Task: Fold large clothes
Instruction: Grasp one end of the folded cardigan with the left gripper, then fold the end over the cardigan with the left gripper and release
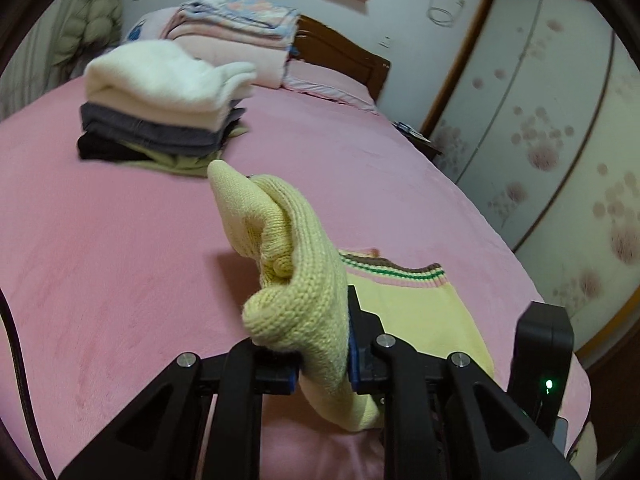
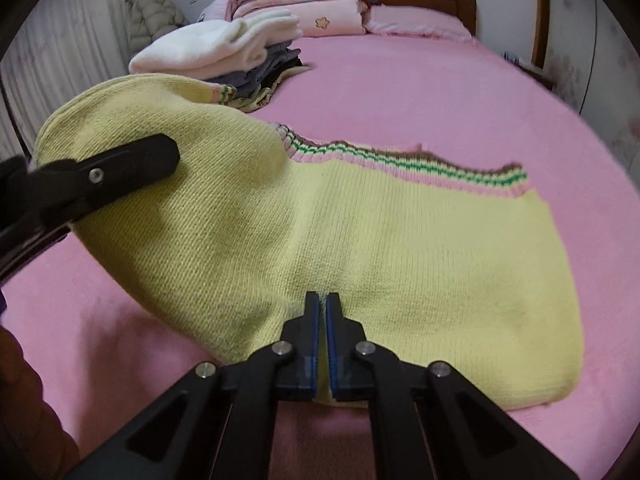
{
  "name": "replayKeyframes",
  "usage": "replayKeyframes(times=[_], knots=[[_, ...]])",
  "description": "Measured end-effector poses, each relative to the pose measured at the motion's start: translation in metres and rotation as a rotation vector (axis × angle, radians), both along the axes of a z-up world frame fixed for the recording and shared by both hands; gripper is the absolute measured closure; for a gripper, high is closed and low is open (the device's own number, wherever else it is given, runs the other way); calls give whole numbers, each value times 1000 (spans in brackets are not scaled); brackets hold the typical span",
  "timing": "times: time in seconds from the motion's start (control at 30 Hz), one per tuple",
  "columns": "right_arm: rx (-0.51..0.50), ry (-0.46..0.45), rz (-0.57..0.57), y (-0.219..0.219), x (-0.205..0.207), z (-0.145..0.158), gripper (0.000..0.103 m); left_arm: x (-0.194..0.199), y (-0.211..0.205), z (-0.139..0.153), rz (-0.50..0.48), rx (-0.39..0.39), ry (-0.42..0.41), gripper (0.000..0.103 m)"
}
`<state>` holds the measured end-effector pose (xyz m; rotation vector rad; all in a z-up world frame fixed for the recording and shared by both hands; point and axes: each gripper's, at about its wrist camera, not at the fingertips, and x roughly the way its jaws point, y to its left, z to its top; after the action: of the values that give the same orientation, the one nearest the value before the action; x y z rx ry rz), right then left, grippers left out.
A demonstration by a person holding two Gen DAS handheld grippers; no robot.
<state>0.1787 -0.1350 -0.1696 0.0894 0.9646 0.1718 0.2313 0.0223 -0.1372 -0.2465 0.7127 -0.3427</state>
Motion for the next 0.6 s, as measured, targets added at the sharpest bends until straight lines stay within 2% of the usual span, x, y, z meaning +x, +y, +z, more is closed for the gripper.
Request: replayKeyframes(times=[0.17,0.23,0.33,0.6], knots=[[157,35,-14,-21,3,-3,100,3,-28,14,-51,36,-33,88],[217,47,-24,-29,2,-1,100,1,-45,22,-88,67,-63,93],[301,69,-61,-50,-5,5,100,3,-76,26,-134,154,-85,93],[283,52,-237,-132,-54,24,99,3,-144,10,-287,237,-56,93]])
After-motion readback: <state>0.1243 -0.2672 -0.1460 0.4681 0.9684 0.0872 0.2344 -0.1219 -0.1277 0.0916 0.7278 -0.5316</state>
